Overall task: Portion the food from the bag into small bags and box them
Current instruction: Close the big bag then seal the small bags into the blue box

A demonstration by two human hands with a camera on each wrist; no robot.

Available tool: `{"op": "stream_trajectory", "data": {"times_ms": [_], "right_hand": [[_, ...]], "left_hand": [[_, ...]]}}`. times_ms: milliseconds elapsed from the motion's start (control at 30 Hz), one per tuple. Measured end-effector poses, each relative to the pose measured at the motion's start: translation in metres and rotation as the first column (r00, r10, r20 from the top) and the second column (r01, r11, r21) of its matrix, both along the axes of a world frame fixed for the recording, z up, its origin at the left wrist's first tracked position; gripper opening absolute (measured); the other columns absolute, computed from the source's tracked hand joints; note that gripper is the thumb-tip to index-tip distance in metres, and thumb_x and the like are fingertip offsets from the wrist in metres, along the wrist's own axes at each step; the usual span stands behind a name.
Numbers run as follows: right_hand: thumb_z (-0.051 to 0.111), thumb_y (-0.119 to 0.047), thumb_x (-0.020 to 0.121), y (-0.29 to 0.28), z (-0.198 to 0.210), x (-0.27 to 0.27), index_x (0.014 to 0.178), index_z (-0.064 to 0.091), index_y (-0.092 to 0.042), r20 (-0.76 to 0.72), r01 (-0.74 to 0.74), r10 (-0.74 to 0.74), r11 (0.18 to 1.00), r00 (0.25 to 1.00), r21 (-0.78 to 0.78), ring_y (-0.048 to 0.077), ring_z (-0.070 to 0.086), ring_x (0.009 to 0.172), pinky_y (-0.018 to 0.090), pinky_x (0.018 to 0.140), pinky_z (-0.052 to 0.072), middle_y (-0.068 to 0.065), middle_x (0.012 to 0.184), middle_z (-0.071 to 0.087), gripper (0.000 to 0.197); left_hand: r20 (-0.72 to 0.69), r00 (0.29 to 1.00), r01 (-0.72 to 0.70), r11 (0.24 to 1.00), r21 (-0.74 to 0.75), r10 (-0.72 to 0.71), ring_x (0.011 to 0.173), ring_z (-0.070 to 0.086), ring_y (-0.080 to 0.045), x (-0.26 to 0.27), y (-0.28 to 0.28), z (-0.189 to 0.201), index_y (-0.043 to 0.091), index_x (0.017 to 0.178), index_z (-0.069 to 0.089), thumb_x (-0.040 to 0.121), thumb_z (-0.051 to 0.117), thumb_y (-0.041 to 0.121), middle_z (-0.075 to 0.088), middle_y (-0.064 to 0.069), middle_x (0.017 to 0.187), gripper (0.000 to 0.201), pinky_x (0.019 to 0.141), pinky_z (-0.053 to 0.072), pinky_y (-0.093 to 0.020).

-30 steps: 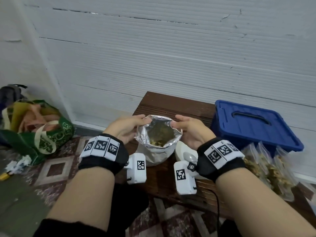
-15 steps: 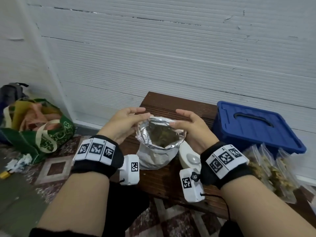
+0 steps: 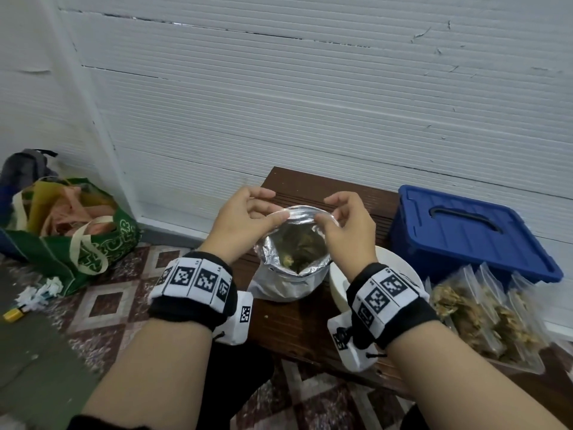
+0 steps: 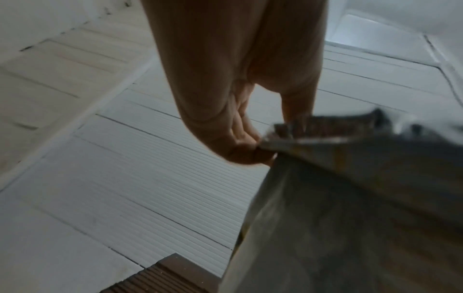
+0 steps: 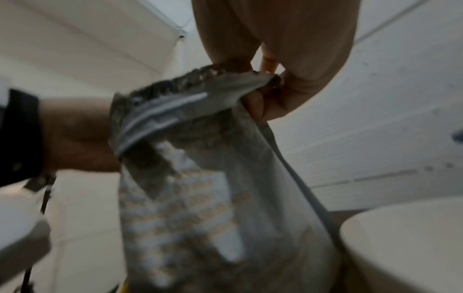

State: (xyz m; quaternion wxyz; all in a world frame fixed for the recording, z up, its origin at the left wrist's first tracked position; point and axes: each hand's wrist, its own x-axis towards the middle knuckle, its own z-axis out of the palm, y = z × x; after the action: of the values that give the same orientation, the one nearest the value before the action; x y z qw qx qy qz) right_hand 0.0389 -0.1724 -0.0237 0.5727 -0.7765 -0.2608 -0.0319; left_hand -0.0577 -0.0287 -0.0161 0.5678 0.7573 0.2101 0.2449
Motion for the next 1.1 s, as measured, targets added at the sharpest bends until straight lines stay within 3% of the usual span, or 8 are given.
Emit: {"op": "stream_trajectory", "data": {"times_ms": [167,267,367,600,733,833,967,1100], "right_hand": [[0.075,-0.021,0.081,0.0,-0.008,0.004,0.092,0.053,-0.021,-0.366,0.074,-0.014,0.986,0.93,0.149,0.008,0.049,0.06,0.026,0.067,0.048,-0.004,0.067,0.049,0.024],[0.076,-0.01,0.079,-0.002,-0.002,0.004,0.105,0.052,-0.015,-0.588,0.051,0.14,0.953,0.796,0.297,0.021,0.063,0.076,0.037,0.079,0.053,0.009,0.089,0.065,0.036],[0.067,0.006,0.081,-0.007,0.003,-0.001,0.116,0.048,-0.009,-0.666,0.022,0.294,0.906,0.685,0.423,0.018,0.063,0.068,0.029,0.062,0.052,0.01,0.089,0.066,0.043],[0.067,0.011,0.077,-0.002,-0.001,-0.001,0.102,0.052,-0.023,-0.498,0.057,0.082,0.964,0.863,0.258,0.014,0.056,0.061,0.028,0.056,0.046,-0.002,0.069,0.052,0.044],[0.061,0.011,0.075,-0.001,-0.001,-0.002,0.094,0.054,-0.031,-0.308,0.059,-0.017,0.99,0.951,0.128,0.013,0.051,0.064,0.035,0.071,0.05,-0.005,0.074,0.05,0.046],[0.056,0.012,0.074,-0.002,0.005,-0.004,0.098,0.056,-0.026,-0.159,0.054,-0.043,0.996,0.986,0.066,0.006,0.045,0.06,0.017,0.063,0.044,-0.007,0.076,0.049,0.045],[0.05,0.016,0.072,-0.001,0.008,-0.005,0.098,0.056,-0.025,-0.124,0.057,-0.049,0.996,0.991,0.064,0.007,0.046,0.063,0.016,0.062,0.043,-0.004,0.078,0.05,0.049],[0.055,0.016,0.075,-0.003,0.006,0.001,0.095,0.054,-0.029,-0.27,0.032,0.005,0.991,0.963,0.131,0.01,0.051,0.064,0.027,0.063,0.048,-0.003,0.075,0.051,0.049]], "left_hand": [[-0.177,0.982,0.043,0.992,-0.118,-0.064,0.089,0.061,-0.004,-0.009,0.012,-0.002,0.018,0.108,0.058,0.085,0.069,0.032,0.065,0.003,0.1,0.029,0.08,0.05,-0.023],[-0.148,0.988,-0.005,0.946,-0.324,-0.046,0.092,0.063,-0.013,-0.009,0.015,-0.003,0.018,0.1,0.056,0.083,0.071,0.02,0.064,-0.003,0.104,0.023,0.082,0.055,-0.032],[-0.105,0.995,-0.044,0.889,-0.457,-0.005,0.096,0.065,-0.019,-0.008,0.014,-0.003,0.012,0.106,0.055,0.078,0.074,0.013,0.065,-0.01,0.11,0.034,0.084,0.056,-0.037],[-0.055,0.991,-0.132,0.947,-0.294,0.121,0.055,0.057,-0.003,-0.002,0.009,-0.002,0.015,0.11,0.049,0.077,0.077,0.006,0.059,0.002,0.088,0.044,0.041,0.044,-0.017],[-0.033,0.98,-0.198,0.972,-0.127,0.195,0.071,0.057,-0.011,-0.002,0.014,-0.003,0.024,0.103,0.051,0.076,0.076,0.002,0.058,0.005,0.088,0.043,0.058,0.044,-0.026],[-0.002,0.972,-0.236,0.971,-0.028,0.236,0.075,0.056,-0.009,-0.002,0.014,-0.004,0.03,0.096,0.051,0.076,0.074,0.001,0.057,0.009,0.083,0.042,0.068,0.047,-0.032],[0.059,0.966,-0.251,0.968,0.004,0.251,0.059,0.047,-0.002,-0.002,0.013,-0.004,0.03,0.09,0.051,0.075,0.073,0.002,0.055,0.011,0.078,0.038,0.069,0.04,-0.028],[0.002,0.979,-0.203,0.973,-0.108,0.204,0.072,0.054,-0.006,-0.002,0.015,-0.005,0.028,0.091,0.051,0.079,0.073,0.004,0.057,0.007,0.089,0.035,0.054,0.043,-0.018]]}}
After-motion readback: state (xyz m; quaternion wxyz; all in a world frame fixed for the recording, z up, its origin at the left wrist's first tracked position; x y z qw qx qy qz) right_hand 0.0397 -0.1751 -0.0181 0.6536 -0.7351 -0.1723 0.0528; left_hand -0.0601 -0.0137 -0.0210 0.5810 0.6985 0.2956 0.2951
